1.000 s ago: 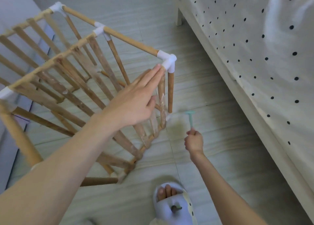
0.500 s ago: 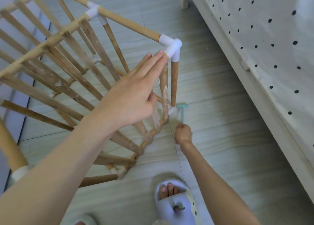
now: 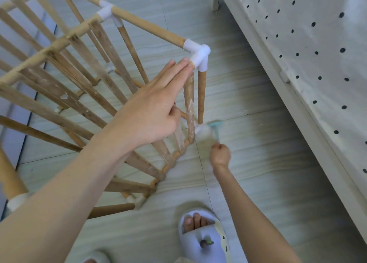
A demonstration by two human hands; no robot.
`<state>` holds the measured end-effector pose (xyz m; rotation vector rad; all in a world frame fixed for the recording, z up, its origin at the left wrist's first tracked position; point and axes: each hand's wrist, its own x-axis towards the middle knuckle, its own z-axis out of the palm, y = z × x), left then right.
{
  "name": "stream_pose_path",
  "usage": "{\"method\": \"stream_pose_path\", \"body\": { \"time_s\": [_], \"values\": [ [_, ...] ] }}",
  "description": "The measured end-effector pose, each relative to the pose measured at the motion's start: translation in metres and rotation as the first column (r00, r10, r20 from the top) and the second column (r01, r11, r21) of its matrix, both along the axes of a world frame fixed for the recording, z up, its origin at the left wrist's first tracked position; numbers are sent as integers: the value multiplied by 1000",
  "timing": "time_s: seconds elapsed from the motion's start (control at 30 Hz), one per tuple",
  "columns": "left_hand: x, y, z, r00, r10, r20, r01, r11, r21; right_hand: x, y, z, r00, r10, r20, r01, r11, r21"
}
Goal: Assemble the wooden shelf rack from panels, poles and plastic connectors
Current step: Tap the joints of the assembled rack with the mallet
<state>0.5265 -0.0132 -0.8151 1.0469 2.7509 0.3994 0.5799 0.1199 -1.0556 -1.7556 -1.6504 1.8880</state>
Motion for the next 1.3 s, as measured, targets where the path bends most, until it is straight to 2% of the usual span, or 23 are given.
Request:
{"method": "stream_pose_path", "body": {
  "time_s": [0.07, 0.2, 0.27, 0.3, 0.4, 0.43, 0.5, 0.53, 0.63, 0.73, 0.77, 0.83, 0.87, 0.97, 1.1, 1.3],
  "values": [
    [0, 1, 0, 1000, -1, 5, 1, 1000, 15, -2, 10, 1, 992, -115, 56, 109, 989, 98],
    [-1, 0, 0, 1000, 1, 2, -1, 1000, 23, -1, 8, -1, 993, 119, 2, -119, 993, 5],
    [-1, 1, 0, 1000, 0, 6, 0, 1000, 26, -3, 16, -3, 997, 72, -6, -71, 995, 72],
    [-2, 1, 0, 1000, 0, 7, 0, 1000, 26, -3, 18, -3, 998, 40, 39, -44, 991, 126],
    [-2, 0, -1, 1000, -1, 5, 1, 1000, 26, -5, 17, -8, 974, 226, 27, -225, 974, -7],
    [-3, 0, -2, 1000, -4, 1, 4, 999, 32, -5, 14, -7, 970, 239, 38, -238, 971, -18],
    [-3, -1, -2, 1000, -11, 6, 11, 999, 43, -2, 12, -10, 991, 114, 67, -119, 991, 68],
    [-3, -1, -3, 1000, -15, 5, 15, 999, 48, -1, 13, -12, 992, 102, 73, -110, 988, 108],
    [-4, -1, -3, 1000, -24, -1, 24, 998, 51, 1, 12, -8, 978, 204, 46, -205, 979, 16],
    [-4, -1, -4, 1000, -26, -14, 26, 998, 55, 0, 24, -12, 993, 57, 103, -73, 985, 157],
    [-4, -1, -4, 1000, -24, -15, 25, 998, 58, -1, 22, -10, 988, 120, 99, -134, 980, 150],
    [-3, -1, -4, 1000, -18, -15, 19, 998, 61, 2, 12, -11, 931, 354, 88, -359, 931, 60],
    [-4, -1, -4, 1000, -14, -20, 15, 998, 65, 3, 7, -12, 916, 392, 82, -395, 919, 22],
    [-4, -1, -5, 1000, -1, -23, 3, 995, 97, 11, 7, -10, 952, 302, 53, -305, 951, 52],
    [-3, 0, -6, 999, 38, -9, -37, 991, 127, 30, 11, 16, 946, 319, -51, -312, 943, 113],
    [21, -7, -3, 989, 45, -139, -50, 998, -32, 69, 24, 105, 938, 251, -241, -156, 923, 353]
  ]
}}
